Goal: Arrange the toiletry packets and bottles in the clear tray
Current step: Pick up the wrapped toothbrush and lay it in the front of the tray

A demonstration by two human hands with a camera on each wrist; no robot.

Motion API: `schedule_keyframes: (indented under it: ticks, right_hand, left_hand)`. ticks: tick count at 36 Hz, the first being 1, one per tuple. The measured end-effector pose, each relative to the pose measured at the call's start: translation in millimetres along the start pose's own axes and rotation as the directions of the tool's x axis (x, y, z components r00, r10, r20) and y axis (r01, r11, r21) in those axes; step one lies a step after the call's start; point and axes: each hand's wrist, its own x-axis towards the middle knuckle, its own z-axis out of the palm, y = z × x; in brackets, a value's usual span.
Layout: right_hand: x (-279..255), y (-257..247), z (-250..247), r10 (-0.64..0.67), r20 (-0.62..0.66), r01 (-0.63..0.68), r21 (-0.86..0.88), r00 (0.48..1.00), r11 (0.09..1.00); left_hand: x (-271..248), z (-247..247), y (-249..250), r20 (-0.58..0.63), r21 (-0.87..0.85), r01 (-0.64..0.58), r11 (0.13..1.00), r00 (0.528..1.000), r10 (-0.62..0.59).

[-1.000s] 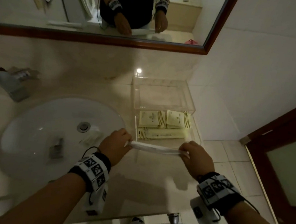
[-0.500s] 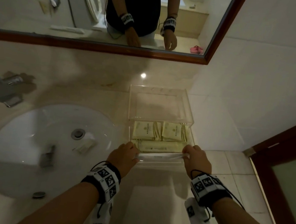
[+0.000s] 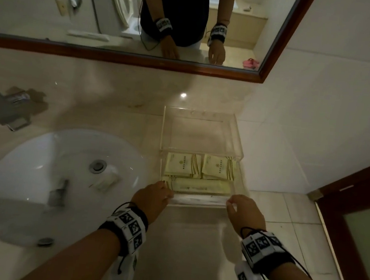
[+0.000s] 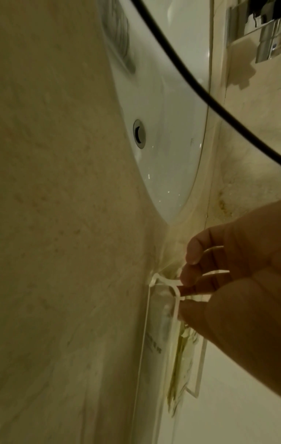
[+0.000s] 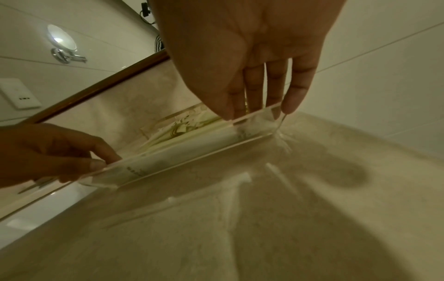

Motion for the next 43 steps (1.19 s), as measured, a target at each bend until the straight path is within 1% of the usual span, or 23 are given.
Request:
schedule_keyframes:
  ticks: [2, 4, 8, 10, 15, 20, 23, 27, 28, 29, 32, 36, 40, 43]
  right_hand:
    - [-1, 0, -1, -0.012, 0.004, 0.012, -0.004, 1.0, 1.0]
    - [-1, -3, -3, -0.042, -0.02, 0.043, 0.01, 0.999, 0.999]
    - [2, -27, -7, -0.161, -0.096, 0.171, 0.112, 0.982, 0.979]
    - [3, -46, -7, -0.216, -0.085, 0.226, 0.136, 0.973, 0.965]
    - [-1, -100, -2, -0.315, -0.008, 0.313, 0.114, 0.949, 0.943]
    - [-10, -149, 9, -0.381, 0.066, 0.372, 0.111, 0.922, 0.921]
    - [-17, -179, 17, -0.414, 0.091, 0.403, 0.114, 0.906, 0.908]
    - [-29, -221, 29, -0.443, 0.149, 0.434, 0.087, 0.884, 0.897]
    - [-34, -241, 38, -0.468, 0.169, 0.461, 0.08, 0.867, 0.884]
    - [-35, -244, 38, -0.469, 0.179, 0.465, 0.067, 0.865, 0.883]
    - [-47, -278, 53, -0.508, 0.202, 0.51, 0.047, 0.837, 0.859]
    - [-70, -325, 78, -0.549, 0.245, 0.546, 0.083, 0.799, 0.833]
    - [-92, -356, 107, -0.574, 0.306, 0.573, 0.102, 0.759, 0.813]
    - [-108, -375, 128, -0.588, 0.365, 0.603, 0.087, 0.721, 0.793]
  left_hand:
    - [-1, -1, 1, 0.006, -0.014, 0.005, 1.0, 1.0, -0.005]
    - [-4, -2, 2, 0.007, -0.041, 0.009, 0.999, 1.0, -0.009]
    - [-14, -10, -3, -0.054, -0.072, 0.007, 0.997, 0.998, -0.011]
    - [-20, -17, -9, -0.083, -0.092, 0.024, 0.995, 0.996, -0.032]
    - [-41, -39, -35, -0.141, -0.137, 0.124, 0.983, 0.98, -0.143]
    - [-71, -65, -65, -0.208, -0.208, 0.209, 0.956, 0.945, -0.252]
    - [-94, -78, -86, -0.203, -0.282, 0.274, 0.92, 0.92, -0.336]
    - [-129, -92, -120, -0.241, -0.303, 0.342, 0.89, 0.876, -0.418]
    - [-147, -97, -136, -0.248, -0.319, 0.371, 0.872, 0.856, -0.454]
    - [-149, -97, -139, -0.243, -0.328, 0.376, 0.867, 0.853, -0.462]
    - [-180, -104, -169, -0.236, -0.355, 0.413, 0.839, 0.828, -0.508]
    - [-224, -112, -214, -0.277, -0.361, 0.448, 0.817, 0.786, -0.553]
    - [-258, -116, -253, -0.273, -0.37, 0.5, 0.783, 0.747, -0.606]
    - [-279, -114, -278, -0.261, -0.368, 0.524, 0.768, 0.735, -0.626]
